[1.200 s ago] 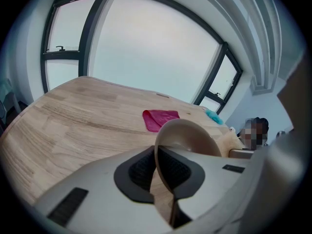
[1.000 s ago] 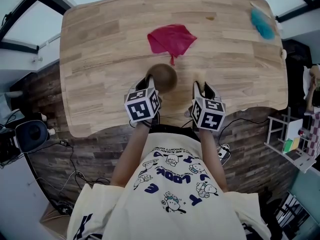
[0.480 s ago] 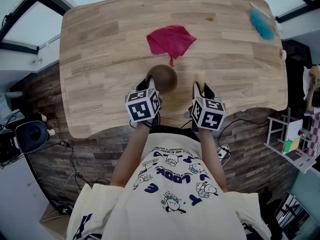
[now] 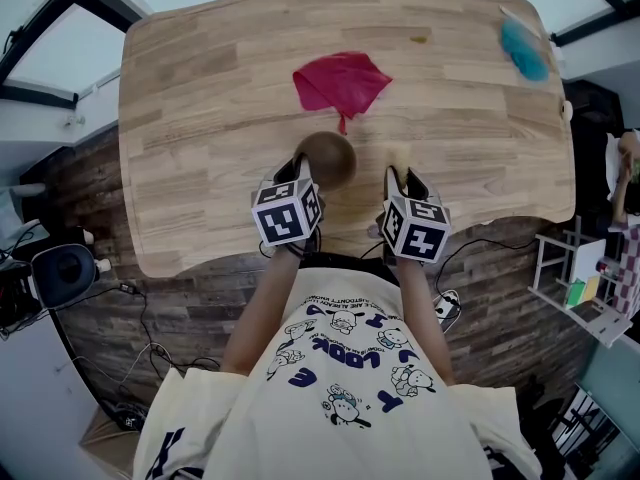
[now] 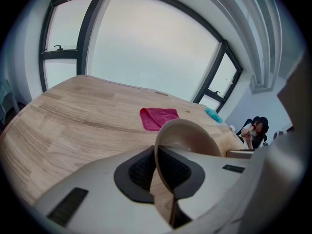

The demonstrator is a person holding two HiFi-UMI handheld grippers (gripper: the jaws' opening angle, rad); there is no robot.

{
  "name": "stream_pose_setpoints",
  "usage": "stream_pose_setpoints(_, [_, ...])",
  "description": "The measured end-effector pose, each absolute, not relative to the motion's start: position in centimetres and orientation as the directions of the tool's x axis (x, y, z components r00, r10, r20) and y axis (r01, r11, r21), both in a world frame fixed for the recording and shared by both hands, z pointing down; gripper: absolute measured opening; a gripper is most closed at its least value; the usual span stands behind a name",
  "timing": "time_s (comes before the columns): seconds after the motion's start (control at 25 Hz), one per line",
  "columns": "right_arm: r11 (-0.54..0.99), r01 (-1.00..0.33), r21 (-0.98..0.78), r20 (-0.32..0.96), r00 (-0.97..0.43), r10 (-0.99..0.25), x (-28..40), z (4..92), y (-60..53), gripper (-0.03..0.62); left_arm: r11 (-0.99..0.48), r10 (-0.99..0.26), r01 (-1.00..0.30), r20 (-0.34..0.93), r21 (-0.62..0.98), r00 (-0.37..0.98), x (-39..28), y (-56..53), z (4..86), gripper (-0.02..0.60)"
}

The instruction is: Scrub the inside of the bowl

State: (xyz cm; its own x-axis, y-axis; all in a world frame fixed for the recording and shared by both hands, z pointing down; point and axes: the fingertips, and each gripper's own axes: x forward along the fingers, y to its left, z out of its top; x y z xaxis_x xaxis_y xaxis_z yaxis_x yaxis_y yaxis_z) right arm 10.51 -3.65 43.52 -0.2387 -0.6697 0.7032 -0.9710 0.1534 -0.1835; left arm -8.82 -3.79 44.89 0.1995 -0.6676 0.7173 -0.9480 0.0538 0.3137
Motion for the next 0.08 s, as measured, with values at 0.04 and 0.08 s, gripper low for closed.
stream_pose_setpoints(0.04, [0.153, -0.971, -0.185, 0.703, -0.239, -0.669, 10.5, 43.51, -3.64, 0.112, 0.054, -0.667, -0.948, 0.718, 0.314, 0.2, -8.82, -3.76, 44.89, 0.042])
stream_pose_setpoints(0.08, [0.153, -0.971, -0.186, 0.704, -0.24, -0.669, 10.49, 43.5, -3.62, 0.112, 0.054, -0.666, -0.948, 0.718, 0.314, 0.2, -8.81, -3.72, 44.88, 0.042])
